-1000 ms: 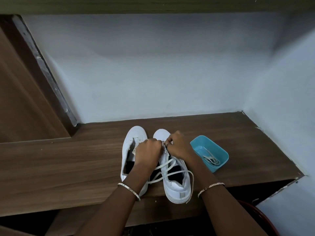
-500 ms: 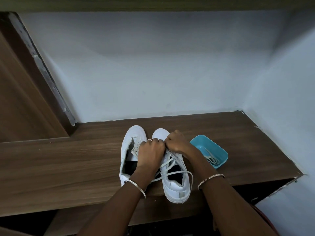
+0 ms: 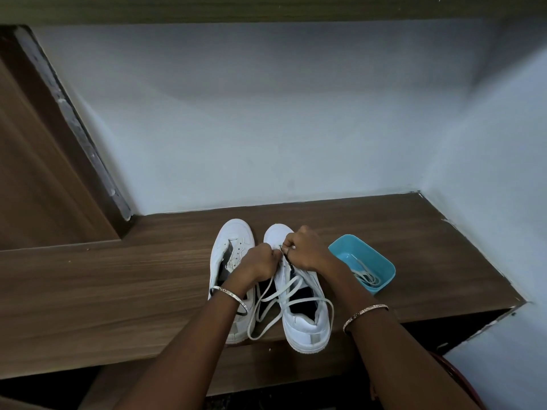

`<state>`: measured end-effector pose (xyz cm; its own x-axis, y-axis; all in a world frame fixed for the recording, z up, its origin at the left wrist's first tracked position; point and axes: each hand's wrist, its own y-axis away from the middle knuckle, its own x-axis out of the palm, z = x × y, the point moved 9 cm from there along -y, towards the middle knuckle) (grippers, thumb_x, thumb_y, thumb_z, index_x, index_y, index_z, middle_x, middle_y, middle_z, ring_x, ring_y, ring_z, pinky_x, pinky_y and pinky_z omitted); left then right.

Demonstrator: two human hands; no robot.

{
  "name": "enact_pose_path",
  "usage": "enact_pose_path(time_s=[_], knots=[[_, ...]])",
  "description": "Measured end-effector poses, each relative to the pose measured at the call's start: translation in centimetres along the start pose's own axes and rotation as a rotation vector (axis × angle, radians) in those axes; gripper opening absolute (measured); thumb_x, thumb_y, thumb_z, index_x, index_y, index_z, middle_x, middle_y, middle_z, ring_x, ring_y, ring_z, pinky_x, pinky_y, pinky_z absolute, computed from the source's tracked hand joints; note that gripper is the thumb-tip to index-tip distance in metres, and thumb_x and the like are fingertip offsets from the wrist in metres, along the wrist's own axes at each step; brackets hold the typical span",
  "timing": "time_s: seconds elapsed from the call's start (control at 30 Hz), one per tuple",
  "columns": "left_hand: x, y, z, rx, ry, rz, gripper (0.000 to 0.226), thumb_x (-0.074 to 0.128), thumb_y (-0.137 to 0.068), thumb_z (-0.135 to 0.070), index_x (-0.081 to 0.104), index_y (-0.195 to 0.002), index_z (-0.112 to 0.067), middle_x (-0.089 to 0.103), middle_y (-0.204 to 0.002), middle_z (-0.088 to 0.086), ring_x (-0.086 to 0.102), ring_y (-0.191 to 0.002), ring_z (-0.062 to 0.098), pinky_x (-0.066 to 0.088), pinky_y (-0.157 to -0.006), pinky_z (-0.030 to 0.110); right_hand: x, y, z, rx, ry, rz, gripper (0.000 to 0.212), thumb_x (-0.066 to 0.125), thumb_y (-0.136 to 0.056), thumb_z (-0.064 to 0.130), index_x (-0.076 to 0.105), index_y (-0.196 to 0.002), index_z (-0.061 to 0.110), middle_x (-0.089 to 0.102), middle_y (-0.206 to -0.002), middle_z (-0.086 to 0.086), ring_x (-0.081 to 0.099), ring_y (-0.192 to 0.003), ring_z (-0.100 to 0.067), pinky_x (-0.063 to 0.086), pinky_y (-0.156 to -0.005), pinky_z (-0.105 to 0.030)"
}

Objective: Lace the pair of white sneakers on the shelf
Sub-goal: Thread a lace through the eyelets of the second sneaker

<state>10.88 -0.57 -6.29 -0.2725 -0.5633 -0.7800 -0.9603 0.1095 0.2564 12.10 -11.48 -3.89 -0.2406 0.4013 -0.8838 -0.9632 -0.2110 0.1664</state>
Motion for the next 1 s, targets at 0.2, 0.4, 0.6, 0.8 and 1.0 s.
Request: enact_pose_path(time_s=[0.2,0.4,0.6,0.8,1.0], knots=[[0.1,0.0,0.6,-0.037,0.107,0.069,0.036,0.040,-0.100,-0.021,0.046,-0.066,-0.010,0.048,-0.070,0.008,0.041,-0.061,0.017,0.034,-0.064,0.031,-0.4,1.0,1.0,0.015,0.049,0.077,0.037,0.036,-0.103,0.016,0.058,-0.129,0.004,0.050,-0.136,-0.016,0.035,-0.131,-0.029,0.027,-0.112,-0.039],[-1.9,0.4,0.2,0.073,0.057,0.013,0.048,0.052,-0.102,-0.040,0.045,-0.064,-0.011,0.048,-0.062,0.008,0.044,-0.059,0.018,0.035,-0.065,0.031,-0.5,1.1,1.1,0.048,0.091,0.090,0.040,0.034,-0.106,0.020,0.055,-0.133,0.001,0.049,-0.138,-0.018,0.034,-0.132,-0.032,0.027,-0.112,-0.040],[-2.5,0.6,-0.3,0.166,0.039,-0.035,0.015,0.066,-0.094,-0.026,0.066,-0.085,-0.014,0.062,-0.079,-0.006,0.058,-0.079,0.015,0.041,-0.071,0.028,-0.4,0.8,0.8,0.063,0.086,0.084,0.041,0.032,-0.107,0.022,0.054,-0.135,0.002,0.049,-0.140,-0.018,0.035,-0.133,-0.031,0.026,-0.111,-0.039],[-2.2,0.2,0.4,0.043,0.067,-0.089,0.028,0.057,-0.094,-0.025,0.071,-0.088,-0.001,0.070,-0.086,0.016,0.065,-0.082,0.028,0.049,-0.073,0.037,0.2,-0.4,0.0,0.080,0.100,0.018,0.042,0.039,-0.102,0.027,0.057,-0.131,0.003,0.043,-0.138,-0.019,0.038,-0.131,-0.036,0.032,-0.109,-0.042],[-3.9,1.8,0.6,-0.030,0.377,-0.134,0.036,0.057,-0.099,-0.032,0.075,-0.072,-0.017,0.054,-0.053,-0.005,0.043,-0.050,0.011,0.034,-0.053,0.024,-0.4,-1.6,-2.1,0.083,-0.114,-0.159,0.026,0.057,-0.095,0.024,0.077,-0.102,0.008,0.067,-0.111,-0.015,0.058,-0.109,-0.029,0.044,-0.095,-0.033]])
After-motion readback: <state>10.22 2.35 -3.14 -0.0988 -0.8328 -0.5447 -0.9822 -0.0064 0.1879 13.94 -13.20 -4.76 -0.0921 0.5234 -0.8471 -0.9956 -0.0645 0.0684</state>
